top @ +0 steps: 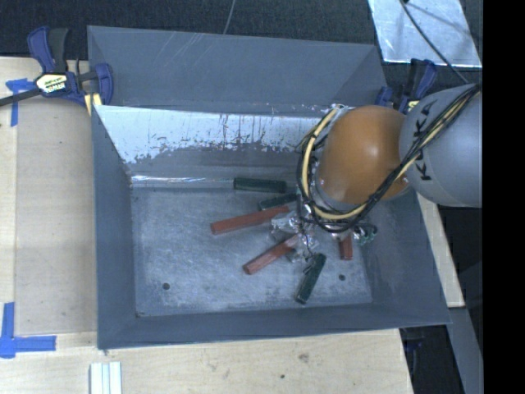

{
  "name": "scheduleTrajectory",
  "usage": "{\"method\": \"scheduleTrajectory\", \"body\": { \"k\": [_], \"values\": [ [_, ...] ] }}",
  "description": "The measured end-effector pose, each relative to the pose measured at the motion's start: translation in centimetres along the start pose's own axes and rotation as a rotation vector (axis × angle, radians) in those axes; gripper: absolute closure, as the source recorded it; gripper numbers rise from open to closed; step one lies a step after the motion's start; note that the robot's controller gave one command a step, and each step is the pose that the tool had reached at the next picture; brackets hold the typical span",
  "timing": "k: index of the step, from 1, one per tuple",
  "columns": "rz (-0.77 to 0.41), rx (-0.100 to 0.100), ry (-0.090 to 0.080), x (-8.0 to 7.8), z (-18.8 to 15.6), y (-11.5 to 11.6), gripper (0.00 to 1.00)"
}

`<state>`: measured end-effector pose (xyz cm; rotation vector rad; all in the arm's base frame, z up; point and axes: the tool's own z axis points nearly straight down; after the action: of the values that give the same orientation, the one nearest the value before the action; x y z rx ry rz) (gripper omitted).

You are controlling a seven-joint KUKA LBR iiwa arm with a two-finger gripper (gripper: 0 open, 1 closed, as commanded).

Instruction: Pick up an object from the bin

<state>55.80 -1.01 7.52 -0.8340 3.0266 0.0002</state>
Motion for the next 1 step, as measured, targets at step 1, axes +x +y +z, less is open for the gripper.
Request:
{"method": "scheduleTrajectory", "body": {
  "k": [1],
  "values": [
    [0.000, -0.002, 0.003, 0.06, -1.42, 0.07, 1.00]
  ]
}}
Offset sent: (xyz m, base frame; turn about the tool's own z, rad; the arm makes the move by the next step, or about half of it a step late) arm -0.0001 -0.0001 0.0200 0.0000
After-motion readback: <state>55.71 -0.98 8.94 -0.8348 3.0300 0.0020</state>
